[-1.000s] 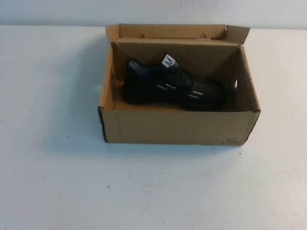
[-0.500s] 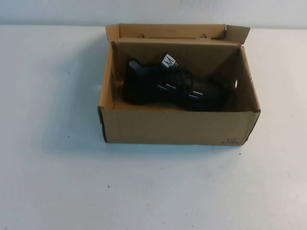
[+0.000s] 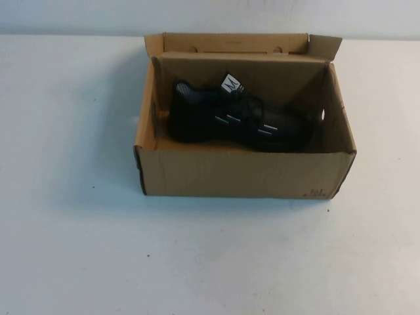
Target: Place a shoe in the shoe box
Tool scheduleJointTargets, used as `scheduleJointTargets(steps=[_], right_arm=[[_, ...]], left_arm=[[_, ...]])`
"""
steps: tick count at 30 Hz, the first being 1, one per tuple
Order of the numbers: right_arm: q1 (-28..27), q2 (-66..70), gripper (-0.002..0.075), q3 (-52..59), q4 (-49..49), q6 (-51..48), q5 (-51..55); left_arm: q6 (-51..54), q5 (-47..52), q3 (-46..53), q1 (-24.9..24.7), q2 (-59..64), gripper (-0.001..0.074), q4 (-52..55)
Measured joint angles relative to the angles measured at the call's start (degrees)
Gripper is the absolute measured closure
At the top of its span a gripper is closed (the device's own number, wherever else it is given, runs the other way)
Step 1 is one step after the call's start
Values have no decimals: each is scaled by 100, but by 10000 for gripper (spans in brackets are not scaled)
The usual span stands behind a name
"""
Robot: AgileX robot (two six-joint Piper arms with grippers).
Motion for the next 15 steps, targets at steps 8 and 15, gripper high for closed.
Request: scheduleJointTargets(steps=[8, 15], right_arm=[[0, -270, 742, 335, 12, 0, -943], [0, -270, 742, 339, 19, 0, -1027]], left_arm=[[39, -11, 9, 0, 24, 736, 22], [39, 274, 9, 0, 24, 736, 22]])
